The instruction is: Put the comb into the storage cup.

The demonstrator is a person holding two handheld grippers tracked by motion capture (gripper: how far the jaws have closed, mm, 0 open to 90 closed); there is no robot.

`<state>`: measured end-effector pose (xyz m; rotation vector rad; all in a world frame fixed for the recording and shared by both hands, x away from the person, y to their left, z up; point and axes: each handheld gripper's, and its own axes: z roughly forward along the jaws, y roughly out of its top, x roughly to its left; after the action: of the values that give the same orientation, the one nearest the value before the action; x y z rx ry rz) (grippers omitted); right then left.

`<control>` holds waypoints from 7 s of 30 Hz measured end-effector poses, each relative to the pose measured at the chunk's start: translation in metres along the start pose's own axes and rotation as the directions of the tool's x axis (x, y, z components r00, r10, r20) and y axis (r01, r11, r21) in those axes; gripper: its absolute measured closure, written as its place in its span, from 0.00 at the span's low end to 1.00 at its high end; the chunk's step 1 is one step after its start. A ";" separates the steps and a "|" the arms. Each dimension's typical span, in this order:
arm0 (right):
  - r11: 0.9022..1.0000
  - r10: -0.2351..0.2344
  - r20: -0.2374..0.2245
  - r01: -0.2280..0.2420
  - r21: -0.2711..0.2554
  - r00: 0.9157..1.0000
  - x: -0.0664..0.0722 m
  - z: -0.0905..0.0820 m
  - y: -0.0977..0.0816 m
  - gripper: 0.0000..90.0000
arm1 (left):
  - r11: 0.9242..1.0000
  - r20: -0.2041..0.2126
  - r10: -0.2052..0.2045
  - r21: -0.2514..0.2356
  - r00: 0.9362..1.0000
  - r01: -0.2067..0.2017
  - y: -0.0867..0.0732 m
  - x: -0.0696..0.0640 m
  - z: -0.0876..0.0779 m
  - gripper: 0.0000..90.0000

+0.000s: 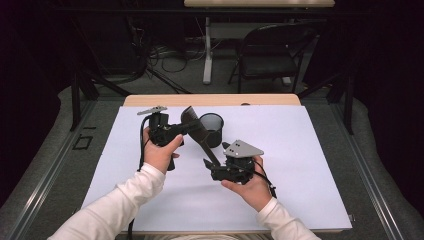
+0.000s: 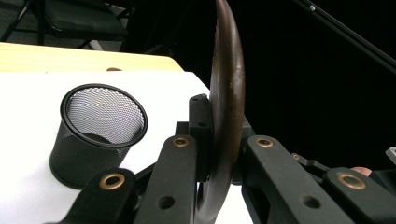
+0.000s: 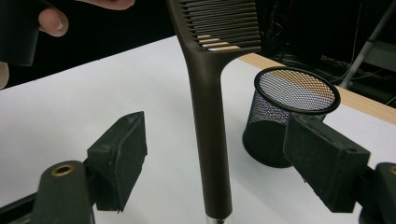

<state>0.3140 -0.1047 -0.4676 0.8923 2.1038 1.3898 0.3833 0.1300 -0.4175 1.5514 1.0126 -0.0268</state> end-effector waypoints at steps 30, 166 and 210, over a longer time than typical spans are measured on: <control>1.000 0.019 0.035 -0.020 0.017 0.999 -0.010 0.000 -0.003 0.02 | 0.999 -0.071 0.013 -0.050 0.997 -0.016 0.023 0.010 -0.006 0.96; 0.987 0.101 0.108 -0.113 0.110 0.989 -0.022 -0.010 -0.005 0.01 | 0.994 -0.370 0.064 -0.060 0.927 -0.092 0.077 0.025 0.082 0.96; 0.987 0.101 0.112 -0.113 0.114 0.989 -0.024 -0.011 -0.005 0.02 | 0.999 -0.366 0.032 -0.004 0.930 -0.036 0.055 0.037 0.101 0.96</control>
<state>0.3215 -0.1307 -0.4677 1.1175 2.1040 1.2484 0.4902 0.0743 -0.4222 1.5977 1.2738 0.3035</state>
